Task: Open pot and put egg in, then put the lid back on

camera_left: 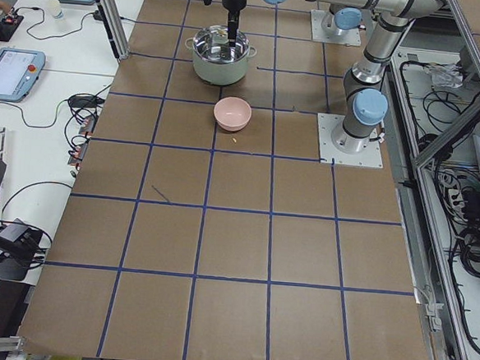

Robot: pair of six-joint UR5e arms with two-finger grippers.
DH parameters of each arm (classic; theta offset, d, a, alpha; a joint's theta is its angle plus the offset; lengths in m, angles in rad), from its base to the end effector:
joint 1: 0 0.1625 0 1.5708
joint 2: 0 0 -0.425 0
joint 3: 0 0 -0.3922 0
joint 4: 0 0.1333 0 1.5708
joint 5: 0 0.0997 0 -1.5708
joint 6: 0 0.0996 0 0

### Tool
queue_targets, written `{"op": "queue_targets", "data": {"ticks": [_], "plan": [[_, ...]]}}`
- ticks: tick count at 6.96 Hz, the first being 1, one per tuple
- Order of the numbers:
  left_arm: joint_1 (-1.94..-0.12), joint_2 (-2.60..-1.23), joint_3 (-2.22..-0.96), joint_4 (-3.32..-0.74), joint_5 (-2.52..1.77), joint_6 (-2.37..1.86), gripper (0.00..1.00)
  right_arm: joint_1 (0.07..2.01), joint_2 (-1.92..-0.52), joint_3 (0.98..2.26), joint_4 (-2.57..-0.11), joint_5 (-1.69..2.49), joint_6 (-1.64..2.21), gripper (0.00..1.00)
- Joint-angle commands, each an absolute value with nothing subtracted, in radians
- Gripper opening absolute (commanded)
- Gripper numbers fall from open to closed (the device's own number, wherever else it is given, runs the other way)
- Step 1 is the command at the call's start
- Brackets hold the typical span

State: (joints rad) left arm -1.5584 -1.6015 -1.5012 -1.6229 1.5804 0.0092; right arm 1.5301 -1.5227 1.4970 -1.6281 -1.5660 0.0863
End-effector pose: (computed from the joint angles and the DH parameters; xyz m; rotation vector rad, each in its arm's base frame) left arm -0.1261 -0.5049 0.5016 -0.0049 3.1321 0.0209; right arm 0.1125 -0.5251 0.5061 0.1985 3.1259 -0.1299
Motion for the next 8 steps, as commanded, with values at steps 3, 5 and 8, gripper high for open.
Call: {"op": "queue_targets", "data": {"ticks": [3, 5, 8], "plan": [[-1.559, -1.601, -1.502, -1.620, 1.563, 0.009, 1.00, 1.531, -1.522, 1.506, -1.623, -1.562, 0.087, 1.00], [-1.559, -1.601, -1.505, -1.614, 1.563, 0.009, 1.00, 1.531, -1.523, 1.508, -1.623, -1.562, 0.087, 1.00], [-1.565, -1.603, -1.505, -1.612, 1.563, 0.011, 1.00, 1.534, -1.523, 1.506, -1.623, -1.562, 0.089, 1.00]]}}
